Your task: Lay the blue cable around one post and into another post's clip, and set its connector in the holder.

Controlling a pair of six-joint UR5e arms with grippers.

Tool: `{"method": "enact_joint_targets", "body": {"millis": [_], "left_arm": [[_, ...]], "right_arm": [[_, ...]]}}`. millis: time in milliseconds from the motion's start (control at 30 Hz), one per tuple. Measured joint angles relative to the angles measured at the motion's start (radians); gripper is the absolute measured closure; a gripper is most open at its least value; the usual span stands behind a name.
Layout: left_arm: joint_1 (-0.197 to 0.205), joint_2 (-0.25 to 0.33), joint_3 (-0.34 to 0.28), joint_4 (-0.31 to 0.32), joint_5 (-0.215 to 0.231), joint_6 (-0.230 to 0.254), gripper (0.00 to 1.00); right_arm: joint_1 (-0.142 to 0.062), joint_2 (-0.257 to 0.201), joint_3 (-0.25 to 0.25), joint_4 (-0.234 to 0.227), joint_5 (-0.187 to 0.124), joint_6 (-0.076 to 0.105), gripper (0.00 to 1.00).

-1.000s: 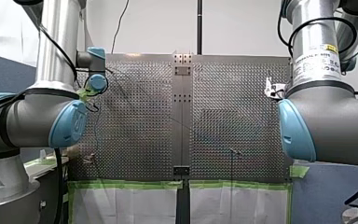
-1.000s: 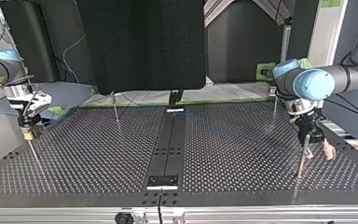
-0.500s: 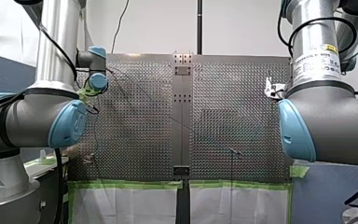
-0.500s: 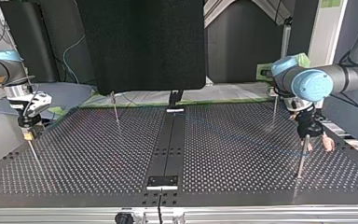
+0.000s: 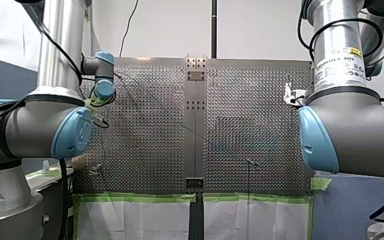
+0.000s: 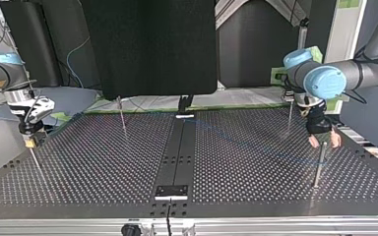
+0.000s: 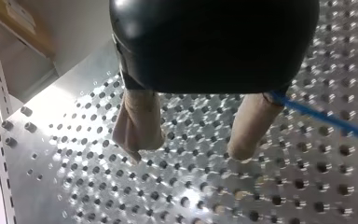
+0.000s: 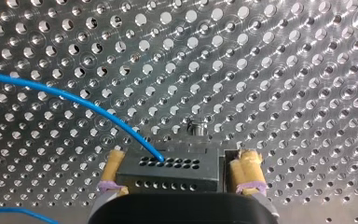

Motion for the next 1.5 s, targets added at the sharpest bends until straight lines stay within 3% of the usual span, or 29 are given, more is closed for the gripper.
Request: {"method": "enact_joint_targets", "body": {"millis": [433, 667, 1133, 1500], "left_arm": [[0.004, 0.113, -0.053, 0.003, 0.077, -0.123, 0.00], [0.007, 0.176, -0.088, -0.006, 0.091, -0.169, 0.00], [0.003, 0.294, -0.164, -0.116, 0.140, -0.068, 0.00], [0.006, 0.400, -0.115, -0.202, 0.115, 0.039, 0.00]], "right_arm": [[0.000, 0.000, 0.000, 0.000, 0.000, 0.000, 0.00], [0.000, 0.000, 0.000, 0.000, 0.000, 0.000, 0.00], [0.000, 0.000, 0.000, 0.000, 0.000, 0.000, 0.00], [0.000, 0.000, 0.000, 0.000, 0.000, 0.000, 0.00]]}}
